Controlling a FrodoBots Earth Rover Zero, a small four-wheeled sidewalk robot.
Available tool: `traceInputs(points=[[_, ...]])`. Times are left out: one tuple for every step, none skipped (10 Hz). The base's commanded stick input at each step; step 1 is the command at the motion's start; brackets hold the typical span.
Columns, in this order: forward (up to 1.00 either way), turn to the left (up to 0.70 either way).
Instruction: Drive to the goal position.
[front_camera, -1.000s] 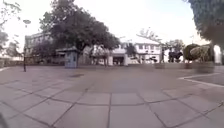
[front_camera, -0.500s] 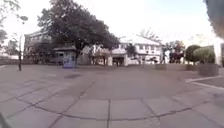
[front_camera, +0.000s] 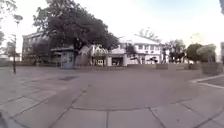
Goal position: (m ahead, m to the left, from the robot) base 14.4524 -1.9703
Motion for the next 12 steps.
traceInputs(points=[[0.85, 0.00], [0.85, 0.00], [0.85, 0.00], [0.85, 0.00], [0.85, 0.00], [0.85, 0.00], [0.85, 0.00], [0.85, 0.00], [0.85, 0.00], [0.85, 0.00], [0.85, 0.00], [0.85, 0.00]])
